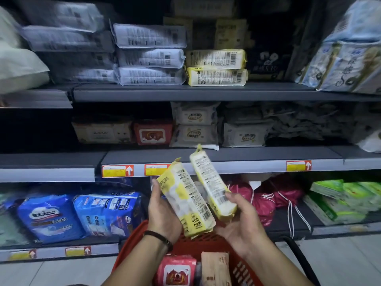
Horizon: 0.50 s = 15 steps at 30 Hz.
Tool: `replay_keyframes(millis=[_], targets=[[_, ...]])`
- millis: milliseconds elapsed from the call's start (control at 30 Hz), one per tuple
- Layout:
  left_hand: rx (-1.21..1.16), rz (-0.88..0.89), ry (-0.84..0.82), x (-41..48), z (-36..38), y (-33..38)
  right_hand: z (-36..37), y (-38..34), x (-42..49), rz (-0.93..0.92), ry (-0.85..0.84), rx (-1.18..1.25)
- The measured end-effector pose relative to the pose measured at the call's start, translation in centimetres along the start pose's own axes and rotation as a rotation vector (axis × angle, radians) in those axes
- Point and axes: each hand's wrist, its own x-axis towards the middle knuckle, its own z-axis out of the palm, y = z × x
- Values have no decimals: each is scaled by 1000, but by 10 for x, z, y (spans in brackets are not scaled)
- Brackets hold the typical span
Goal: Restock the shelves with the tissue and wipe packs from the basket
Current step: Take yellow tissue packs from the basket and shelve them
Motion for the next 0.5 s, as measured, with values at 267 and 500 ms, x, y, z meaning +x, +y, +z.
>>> replay_keyframes(millis=[267, 500], targets=[[534, 44, 130, 10, -11, -18, 12, 24, 1, -193, 26, -176], [334, 48, -94, 4, -1, -2, 6, 11, 3, -556, 62, -579]])
